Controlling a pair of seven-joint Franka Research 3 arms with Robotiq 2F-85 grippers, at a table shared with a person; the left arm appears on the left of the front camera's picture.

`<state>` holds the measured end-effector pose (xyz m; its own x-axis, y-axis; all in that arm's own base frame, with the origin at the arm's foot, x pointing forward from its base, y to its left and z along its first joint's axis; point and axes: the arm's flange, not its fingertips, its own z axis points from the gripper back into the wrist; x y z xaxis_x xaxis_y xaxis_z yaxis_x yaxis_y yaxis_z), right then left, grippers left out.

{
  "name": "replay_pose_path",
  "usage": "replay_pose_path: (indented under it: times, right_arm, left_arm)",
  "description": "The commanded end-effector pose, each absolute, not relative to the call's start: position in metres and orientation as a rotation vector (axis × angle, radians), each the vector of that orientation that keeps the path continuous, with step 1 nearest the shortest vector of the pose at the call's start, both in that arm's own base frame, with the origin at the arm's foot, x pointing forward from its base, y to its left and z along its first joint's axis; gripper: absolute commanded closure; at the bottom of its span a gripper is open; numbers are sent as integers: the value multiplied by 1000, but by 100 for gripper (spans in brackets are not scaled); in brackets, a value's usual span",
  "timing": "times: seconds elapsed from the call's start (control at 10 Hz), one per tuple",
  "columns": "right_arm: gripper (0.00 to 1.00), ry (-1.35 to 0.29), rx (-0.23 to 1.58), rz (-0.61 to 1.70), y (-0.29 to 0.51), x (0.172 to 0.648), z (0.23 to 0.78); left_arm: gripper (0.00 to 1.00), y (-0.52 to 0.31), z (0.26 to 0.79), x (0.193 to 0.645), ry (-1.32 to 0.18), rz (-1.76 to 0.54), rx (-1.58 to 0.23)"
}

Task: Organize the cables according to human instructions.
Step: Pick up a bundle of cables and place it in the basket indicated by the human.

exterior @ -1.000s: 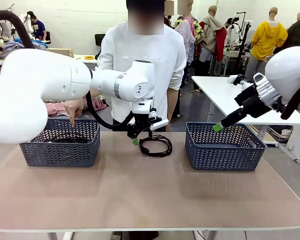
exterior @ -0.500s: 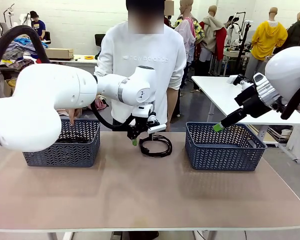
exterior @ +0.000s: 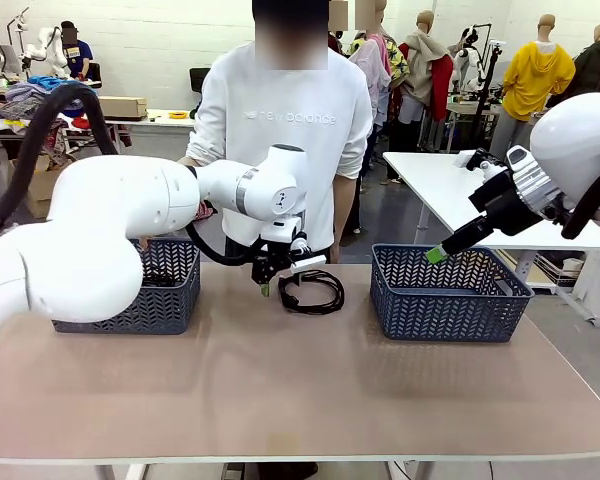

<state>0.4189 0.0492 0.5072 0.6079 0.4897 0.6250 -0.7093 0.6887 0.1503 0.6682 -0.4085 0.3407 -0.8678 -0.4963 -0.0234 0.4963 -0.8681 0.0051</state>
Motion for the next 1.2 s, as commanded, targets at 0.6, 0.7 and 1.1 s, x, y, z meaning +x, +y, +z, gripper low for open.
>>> replay_pose_path:
  times: [0.6,0.7,1.1]
  right_arm:
    - [0,-602,432,717,48,421,508]
    - [0,-602,432,717,48,421,508]
    - [0,-602,432,717,48,421,508]
  left_arm:
    - [0,-425,330,698,74,-2597,17]
    - [0,-425,327,699,69,-2600,7]
    - [19,-424,326,704,66,-2585,15]
